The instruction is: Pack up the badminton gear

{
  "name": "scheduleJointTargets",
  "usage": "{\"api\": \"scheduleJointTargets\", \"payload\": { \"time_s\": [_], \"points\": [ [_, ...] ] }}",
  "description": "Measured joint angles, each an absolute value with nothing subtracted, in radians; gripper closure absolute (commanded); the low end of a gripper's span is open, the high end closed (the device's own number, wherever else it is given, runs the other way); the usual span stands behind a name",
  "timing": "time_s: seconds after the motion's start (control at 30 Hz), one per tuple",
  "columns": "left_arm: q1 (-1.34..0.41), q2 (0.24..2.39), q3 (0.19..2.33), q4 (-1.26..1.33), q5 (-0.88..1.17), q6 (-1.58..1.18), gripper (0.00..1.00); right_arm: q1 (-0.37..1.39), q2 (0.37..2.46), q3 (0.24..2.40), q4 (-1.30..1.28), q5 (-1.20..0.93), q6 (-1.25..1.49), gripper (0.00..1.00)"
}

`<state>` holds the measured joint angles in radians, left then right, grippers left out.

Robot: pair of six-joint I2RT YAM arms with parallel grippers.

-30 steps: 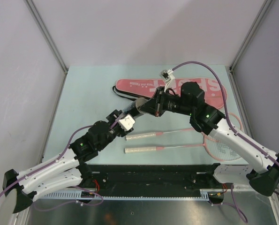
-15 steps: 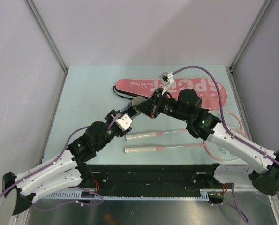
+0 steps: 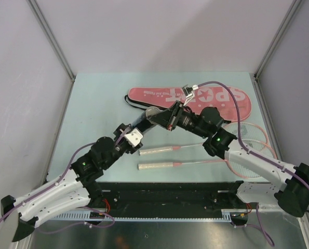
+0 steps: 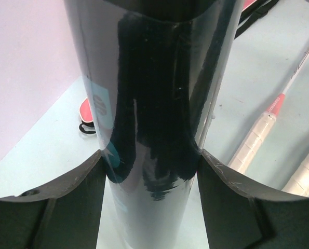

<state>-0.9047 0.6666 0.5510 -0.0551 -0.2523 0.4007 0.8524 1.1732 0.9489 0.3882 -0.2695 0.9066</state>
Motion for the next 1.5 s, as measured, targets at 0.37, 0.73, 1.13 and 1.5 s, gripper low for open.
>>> {"api": "scheduleJointTargets", "payload": {
  "time_s": [0.37,0.73,1.13,1.5],
  "points": [
    [-0.896,0.623,0.524,-0.070,-0.227,0.410,0.92,0.775,1.235,0.911,0.545,-0.467,1.112,0.71],
    [-0.911,0.669,0.524,-0.012,-0.224,0.419,0.92,0.707,1.172,1.075,0.142,-0.484,0.854,0.58],
    [-0.916,0.677,0.525,0.046,-0.223,0.419,0.92,0.635,1.105,1.149,-0.075,-0.529,0.682,0.76],
    [-0.917,0.681,0.525,0.041,-0.224,0.419,0.92,0.644,1.099,1.169,-0.168,-0.447,0.598,0.58]
  ]
}}
